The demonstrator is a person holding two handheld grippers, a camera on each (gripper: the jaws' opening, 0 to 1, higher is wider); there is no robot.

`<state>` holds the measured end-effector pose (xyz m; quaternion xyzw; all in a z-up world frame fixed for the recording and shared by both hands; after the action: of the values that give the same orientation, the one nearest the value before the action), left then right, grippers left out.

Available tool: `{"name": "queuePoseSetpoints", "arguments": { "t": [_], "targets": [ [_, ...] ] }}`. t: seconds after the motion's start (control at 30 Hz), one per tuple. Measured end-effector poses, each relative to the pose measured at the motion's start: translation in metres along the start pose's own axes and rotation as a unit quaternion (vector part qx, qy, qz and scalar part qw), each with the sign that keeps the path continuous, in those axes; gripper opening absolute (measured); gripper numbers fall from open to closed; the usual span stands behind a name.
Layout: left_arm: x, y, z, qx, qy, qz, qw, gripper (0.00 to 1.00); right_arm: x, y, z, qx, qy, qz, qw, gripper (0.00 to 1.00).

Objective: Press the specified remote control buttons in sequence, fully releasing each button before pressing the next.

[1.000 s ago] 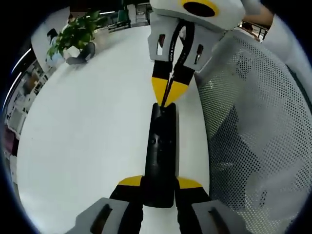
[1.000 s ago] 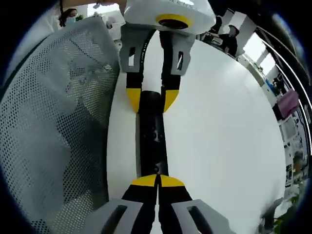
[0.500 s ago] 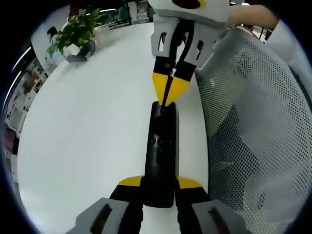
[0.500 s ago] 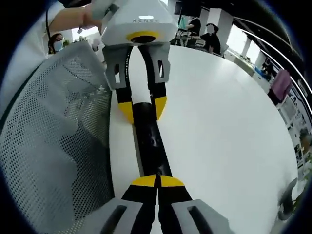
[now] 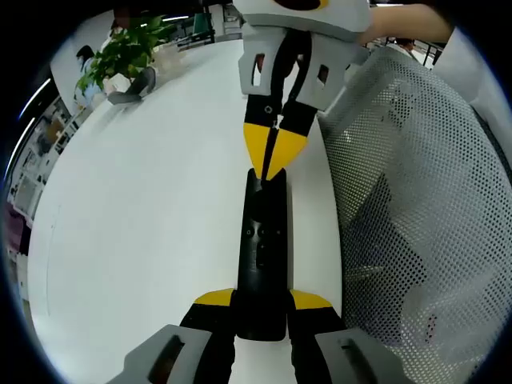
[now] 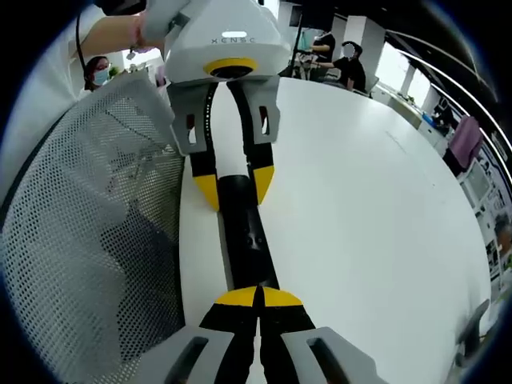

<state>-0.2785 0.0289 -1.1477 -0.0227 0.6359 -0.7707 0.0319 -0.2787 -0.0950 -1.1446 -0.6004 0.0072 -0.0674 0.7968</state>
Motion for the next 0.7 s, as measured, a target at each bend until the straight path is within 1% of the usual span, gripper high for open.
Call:
{"name": "queuePoseSetpoints", "arguments": {
  "t": [0.03, 0.07, 0.17, 0.4, 0.43, 0.47, 0.57, 0.63, 0.7],
  "targets": [
    [-0.0001, 0.0, 0.0, 0.0, 0.001, 0.0, 1.0, 0.24, 0.001, -0.0014, 0.0046, 0.011, -0.026, -0.01, 0.9995, 0.0],
    [-0.0003, 0.0001, 0.0001, -0.001, 0.001, -0.001, 1.0, 0.24, 0.0, -0.0013, 0.0027, 0.002, -0.011, -0.008, 0.9999, 0.0],
    [-0.0003, 0.0002, 0.0001, -0.001, 0.002, -0.001, 1.0, 0.24, 0.0, -0.0009, 0.0036, -0.002, -0.026, -0.011, 0.9996, 0.0],
    [-0.0003, 0.0002, 0.0001, 0.003, 0.001, -0.001, 1.0, 0.24, 0.002, -0.0005, 0.0044, -0.009, -0.016, 0.001, 0.9998, 0.0],
    [-0.0004, 0.0002, 0.0001, 0.002, 0.001, -0.002, 1.0, 0.24, 0.003, -0.0003, 0.0044, -0.009, -0.012, 0.005, 0.9999, 0.0],
    [-0.0003, 0.0002, 0.0003, 0.001, 0.002, -0.002, 1.0, 0.24, 0.0034, -0.0004, 0.004, -0.008, 0.006, 0.016, 0.9998, 0.0],
    [-0.0006, 0.0002, 0.0011, -0.002, 0.004, -0.004, 1.0, 0.24, 0.0063, -0.0006, 0.0036, -0.005, 0.021, 0.03, 0.9993, 0.0],
    [-0.0002, 0.0003, 0.0015, -0.003, 0.004, -0.005, 1.0, 0.24, 0.0058, -0.0013, 0.0033, -0.002, 0.035, 0.034, 0.9988, 0.0],
    [-0.0001, 0.0003, 0.0018, -0.004, 0.004, -0.005, 1.0, 0.24, 0.0045, -0.0017, 0.0032, 0.001, 0.04, 0.033, 0.9987, 0.0]
  ]
}}
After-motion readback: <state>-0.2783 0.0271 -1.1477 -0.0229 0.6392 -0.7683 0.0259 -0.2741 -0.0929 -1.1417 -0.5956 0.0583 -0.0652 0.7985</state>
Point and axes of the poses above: the point that each gripper's makers call its tool centre point, and the gripper's own axes: y roughly forward along the fingers, x roughly to its right, z roughly out of its top, the point moved 5 cm from there along -y, roughly backward along the fingers, and after that the axes turned 14 degrees about -x, right-handed, at the moved point
